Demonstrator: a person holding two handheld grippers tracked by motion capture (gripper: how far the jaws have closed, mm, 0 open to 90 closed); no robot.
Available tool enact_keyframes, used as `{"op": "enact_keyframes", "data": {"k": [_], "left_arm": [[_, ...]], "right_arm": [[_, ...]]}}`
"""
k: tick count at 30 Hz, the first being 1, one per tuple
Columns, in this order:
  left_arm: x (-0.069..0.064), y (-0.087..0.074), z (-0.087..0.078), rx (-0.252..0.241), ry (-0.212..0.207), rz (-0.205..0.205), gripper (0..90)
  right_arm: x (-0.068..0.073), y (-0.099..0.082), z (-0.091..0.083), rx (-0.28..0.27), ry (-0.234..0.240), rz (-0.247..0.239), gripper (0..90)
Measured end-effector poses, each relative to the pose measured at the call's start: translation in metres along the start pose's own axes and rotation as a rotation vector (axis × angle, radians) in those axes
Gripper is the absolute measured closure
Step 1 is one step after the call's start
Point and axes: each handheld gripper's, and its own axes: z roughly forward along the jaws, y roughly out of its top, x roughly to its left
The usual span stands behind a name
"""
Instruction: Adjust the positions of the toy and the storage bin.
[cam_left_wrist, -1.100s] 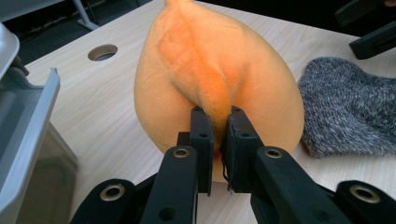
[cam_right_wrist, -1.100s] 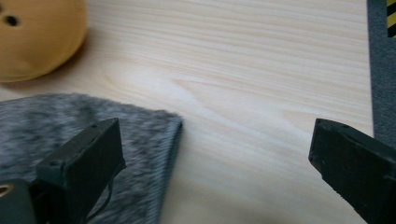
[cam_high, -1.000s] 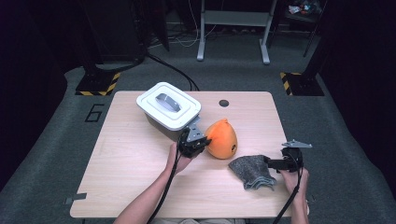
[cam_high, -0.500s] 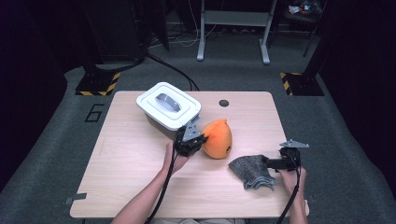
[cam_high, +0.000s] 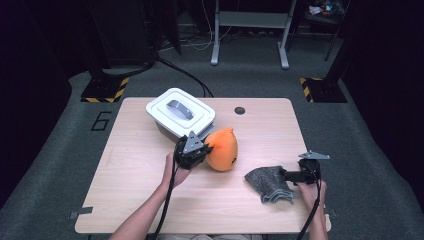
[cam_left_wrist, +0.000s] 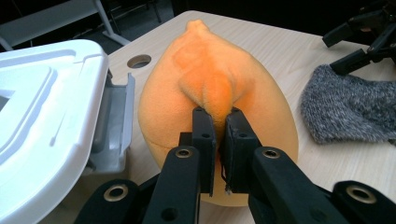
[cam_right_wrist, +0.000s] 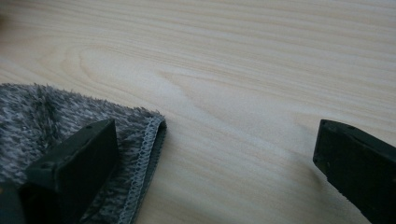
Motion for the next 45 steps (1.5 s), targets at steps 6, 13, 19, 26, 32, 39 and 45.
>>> {"op": "enact_keyframes", "data": {"k": [6,13,19,26,32,39,45], "left_arm": [[-0.005,-0.006,-0.016,0.008,-0.012,0.012,84.9],[-0.008,-0.017,-0.036,0.013,-0.003,0.013,84.9],[-0.011,-0.029,-0.056,0.004,0.011,-0.003,84.9],[-0.013,-0.042,-0.082,-0.002,0.034,-0.014,84.8],[-0.011,-0.054,-0.104,-0.004,0.067,-0.035,84.8],[-0.001,-0.071,-0.127,0.003,0.122,-0.071,84.8],[0.011,-0.082,-0.148,0.012,0.187,-0.097,84.7]], "right_arm": [[0.0,-0.001,0.001,0.002,-0.002,-0.002,0.0],[0.0,-0.001,0.002,0.011,-0.005,-0.005,0.0],[0.001,-0.001,0.003,0.019,-0.008,-0.006,0.0],[0.001,0.0,0.004,0.02,-0.009,-0.012,0.0],[0.001,0.0,0.004,0.021,-0.013,-0.019,0.0],[0.001,0.0,0.004,0.026,-0.014,-0.011,0.0],[0.001,0.0,0.004,0.027,-0.015,-0.008,0.0]]}}
